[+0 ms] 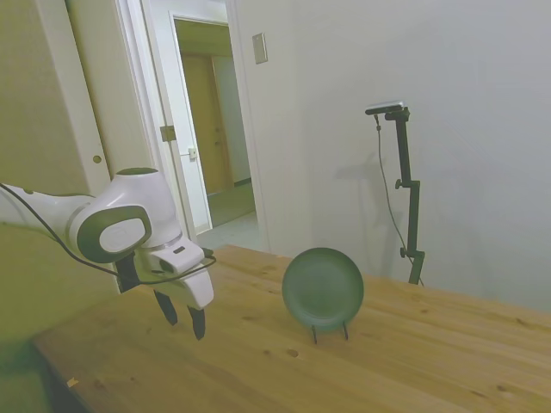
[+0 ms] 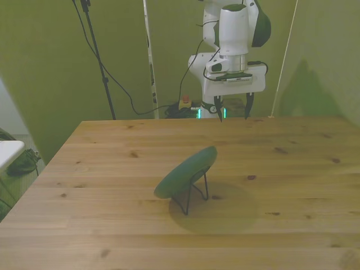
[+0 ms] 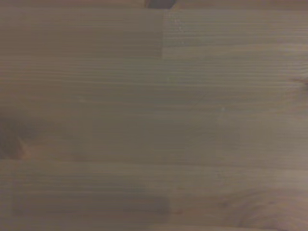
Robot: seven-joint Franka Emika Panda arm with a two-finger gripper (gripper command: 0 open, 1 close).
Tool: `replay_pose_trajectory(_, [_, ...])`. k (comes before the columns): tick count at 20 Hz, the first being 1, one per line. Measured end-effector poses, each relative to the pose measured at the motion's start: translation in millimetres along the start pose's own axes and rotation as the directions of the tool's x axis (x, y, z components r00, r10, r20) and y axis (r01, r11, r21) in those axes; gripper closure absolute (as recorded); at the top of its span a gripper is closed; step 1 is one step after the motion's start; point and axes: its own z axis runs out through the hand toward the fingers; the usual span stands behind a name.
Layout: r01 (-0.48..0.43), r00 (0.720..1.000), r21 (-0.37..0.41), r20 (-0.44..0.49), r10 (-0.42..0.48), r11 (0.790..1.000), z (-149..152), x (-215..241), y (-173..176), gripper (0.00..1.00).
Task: Unload the plate
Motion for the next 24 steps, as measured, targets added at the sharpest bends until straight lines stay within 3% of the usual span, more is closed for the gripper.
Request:
replay_pose_trajectory(3, [-0.019, 1.0, 0.006, -0.007, 0.019, 1.0, -1, 7, 5, 0.0])
replay_pose_trajectory(9, [-0.119, 0.966, 0.124, -0.214, 0.143, 0.985, -45, 82, 35, 0.0])
replay_pose_trajectory(18, [-0.08, 0.917, 0.255, -0.361, 0.172, 0.964, -66, 149, -25, 0.0])
replay_pose_trajectory(24, [-0.06, 0.909, 0.284, -0.38, 0.17, 0.957, -61, 167, -49, 0.0])
